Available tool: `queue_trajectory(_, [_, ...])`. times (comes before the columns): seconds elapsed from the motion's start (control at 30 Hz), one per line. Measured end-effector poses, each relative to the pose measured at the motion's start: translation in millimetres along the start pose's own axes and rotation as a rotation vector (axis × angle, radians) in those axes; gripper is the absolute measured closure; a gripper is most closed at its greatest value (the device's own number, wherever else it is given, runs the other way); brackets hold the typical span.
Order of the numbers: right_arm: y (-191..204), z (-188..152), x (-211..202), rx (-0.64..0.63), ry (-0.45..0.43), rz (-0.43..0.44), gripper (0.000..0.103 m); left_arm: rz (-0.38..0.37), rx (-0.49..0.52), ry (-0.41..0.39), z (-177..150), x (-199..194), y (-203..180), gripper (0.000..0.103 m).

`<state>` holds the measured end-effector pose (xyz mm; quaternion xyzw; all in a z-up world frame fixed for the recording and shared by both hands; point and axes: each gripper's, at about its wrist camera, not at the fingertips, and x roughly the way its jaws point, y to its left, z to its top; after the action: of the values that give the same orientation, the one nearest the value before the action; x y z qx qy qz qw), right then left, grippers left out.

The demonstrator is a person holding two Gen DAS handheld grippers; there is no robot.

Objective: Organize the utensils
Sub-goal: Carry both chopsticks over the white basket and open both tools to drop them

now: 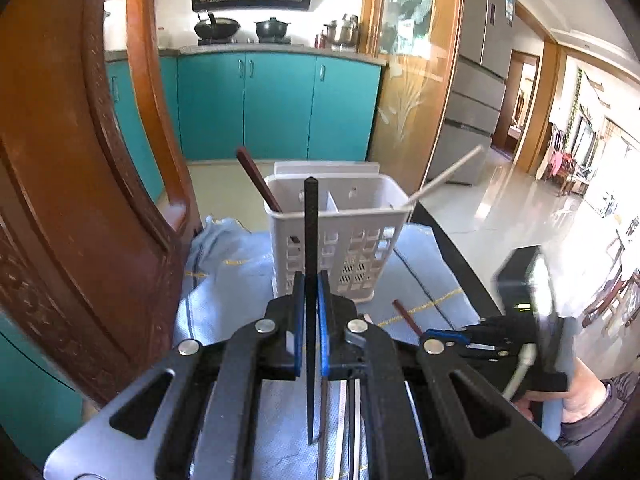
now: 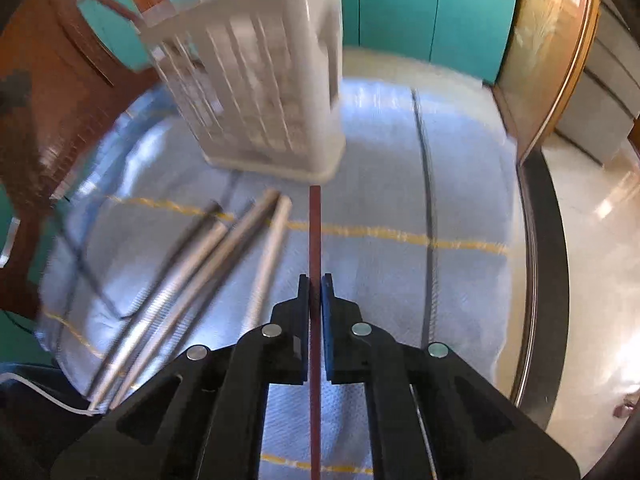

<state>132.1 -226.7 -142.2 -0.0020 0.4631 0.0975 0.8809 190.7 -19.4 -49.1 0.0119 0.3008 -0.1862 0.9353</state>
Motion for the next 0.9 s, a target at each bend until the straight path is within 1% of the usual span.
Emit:
queue_trajectory(0.07, [4,0,-31,-0.008,-0.092,0.029,0.097,0.008,-0.002,-0.026,3,-10,0,0.096])
queue_trajectory(0.1, [4,0,-43,-0.013,-0.127,0.039,0.097,0.011,-0.003,-0.049,5,-17,0,0.096])
queue_trajectory(0.17, [9,2,-78,-0.031,-0.231,0.075,0.097,0.015,-0.009,-0.099,13,-35,1,0.096])
queue_trajectory(0.23, [12,6,-102,-0.040,-0.308,0.094,0.097,0.015,-0.013,-0.144,20,-49,3,0.096])
queue_trajectory(0.27, [13,13,-111,-0.041,-0.344,0.103,0.097,0.016,-0.017,-0.175,26,-58,3,0.096])
queue_trajectory(0.37, [19,30,-148,-0.046,-0.510,0.151,0.097,0.009,-0.032,-0.254,44,-79,6,0.096])
queue_trajectory(0.43, [21,41,-163,-0.043,-0.602,0.171,0.097,0.011,-0.050,-0.304,57,-87,9,0.096])
queue_trajectory(0.47, [22,50,-171,-0.035,-0.673,0.173,0.097,0.006,-0.071,-0.331,65,-91,11,0.096])
queue_trajectory(0.5, [21,54,-178,-0.027,-0.717,0.171,0.097,-0.003,-0.089,-0.354,70,-94,13,0.096])
queue_trajectory(0.53, [20,60,-185,-0.016,-0.779,0.170,0.097,-0.016,-0.113,-0.388,76,-96,16,0.096])
queue_trajectory(0.57, [18,65,-189,-0.010,-0.826,0.156,0.097,-0.027,-0.149,-0.433,83,-98,19,0.096])
queue_trajectory(0.63, [14,77,-191,0.004,-0.895,0.111,0.097,-0.034,-0.194,-0.483,92,-94,21,0.096])
queue_trajectory(0.67, [12,81,-192,0.006,-0.936,0.089,0.097,-0.020,-0.211,-0.508,96,-89,21,0.096])
queue_trajectory(0.73, [10,89,-188,0.013,-0.960,0.050,0.097,0.014,-0.219,-0.521,101,-76,20,0.096])
queue_trajectory(0.77, [9,95,-181,0.013,-0.958,0.040,0.097,0.031,-0.214,-0.510,104,-63,18,0.096])
queue_trajectory(0.83, [9,101,-167,0.010,-0.935,0.024,0.097,0.049,-0.211,-0.474,105,-42,16,0.096])
queue_trajectory(0.9, [9,106,-146,0.000,-0.889,0.002,0.097,0.058,-0.205,-0.432,102,-24,14,0.096])
